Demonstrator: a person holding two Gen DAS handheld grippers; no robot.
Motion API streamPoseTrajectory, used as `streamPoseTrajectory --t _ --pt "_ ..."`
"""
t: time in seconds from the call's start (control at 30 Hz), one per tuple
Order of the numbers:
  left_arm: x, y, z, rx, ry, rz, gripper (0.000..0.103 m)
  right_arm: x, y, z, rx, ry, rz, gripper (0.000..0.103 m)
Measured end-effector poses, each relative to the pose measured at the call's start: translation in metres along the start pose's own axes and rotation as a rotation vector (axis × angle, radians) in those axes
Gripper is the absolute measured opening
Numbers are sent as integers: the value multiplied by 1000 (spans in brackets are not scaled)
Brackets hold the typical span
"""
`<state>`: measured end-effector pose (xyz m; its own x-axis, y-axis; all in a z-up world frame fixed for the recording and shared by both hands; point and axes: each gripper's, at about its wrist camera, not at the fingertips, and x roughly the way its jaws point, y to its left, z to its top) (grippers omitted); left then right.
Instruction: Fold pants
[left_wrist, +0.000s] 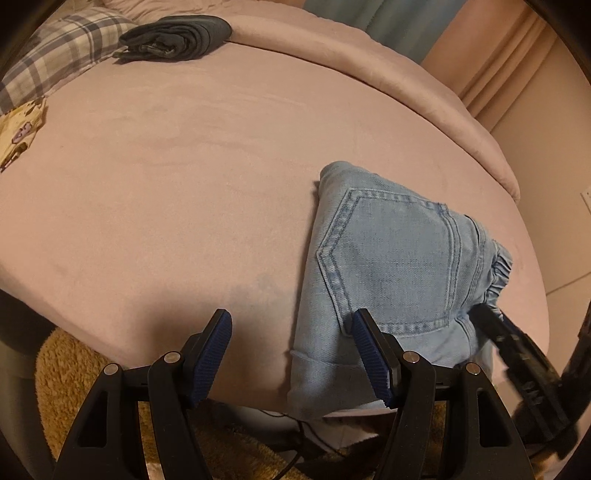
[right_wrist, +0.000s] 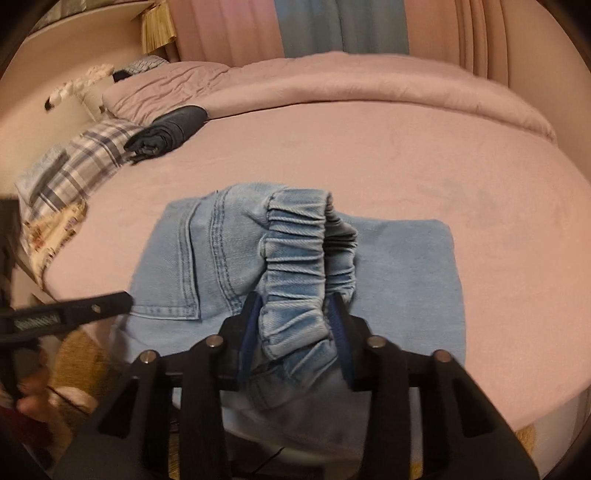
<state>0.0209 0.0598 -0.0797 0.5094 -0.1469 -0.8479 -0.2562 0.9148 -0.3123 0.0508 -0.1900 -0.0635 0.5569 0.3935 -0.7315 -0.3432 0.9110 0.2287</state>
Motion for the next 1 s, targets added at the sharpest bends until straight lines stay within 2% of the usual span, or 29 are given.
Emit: streamPoseTrajectory --t 0.13,0.2,0.23,0.27,0.3,0.33,0.37,0.4,0.43,0.47,0.57,0.63,0.7,0.77,0.9,1.0 --pt "1 0 -2 -1 -1 6 67 -19 -7 1 53 -34 73 43" --pt "3 -2 -2 0 3 6 67 -19 -4 -1 29 -25 72 47" --pt "3 -2 -2 2 2 6 67 -14 -2 -3 23 -18 62 52" --pt "2 -1 -2 1 1 5 67 -8 -2 -4 23 -7 49 52" --pt "2 -1 -2 2 1 6 67 2 0 -5 25 14 36 51" --pt "2 -1 -3 4 5 6 67 10 3 -7 20 26 29 44" --pt "2 0 -3 6 9 2 67 16 8 -11 -14 9 -24 38" --pt "1 1 -4 6 11 2 67 16 13 -13 -55 1 -57 37" --pt "1 2 -4 5 12 6 67 14 16 -13 -71 2 -67 33" --pt "0 3 -4 4 9 8 67 9 16 -12 -67 -2 -66 31" --pt "-3 6 -3 -5 1 10 67 -22 11 -2 -25 -75 15 30" --pt "-5 6 -3 1 -5 -5 67 -45 10 3 -28 -126 31 30" --pt "-5 5 -3 11 -8 -10 67 -56 7 3 -38 -138 22 30" --pt "0 5 -4 16 1 8 67 -49 6 1 -53 -103 -5 30" --pt "13 4 -5 26 32 38 67 -2 -9 -18 -32 78 -55 35" --pt "13 5 -6 38 31 53 67 -4 -12 -21 -19 69 -40 39"
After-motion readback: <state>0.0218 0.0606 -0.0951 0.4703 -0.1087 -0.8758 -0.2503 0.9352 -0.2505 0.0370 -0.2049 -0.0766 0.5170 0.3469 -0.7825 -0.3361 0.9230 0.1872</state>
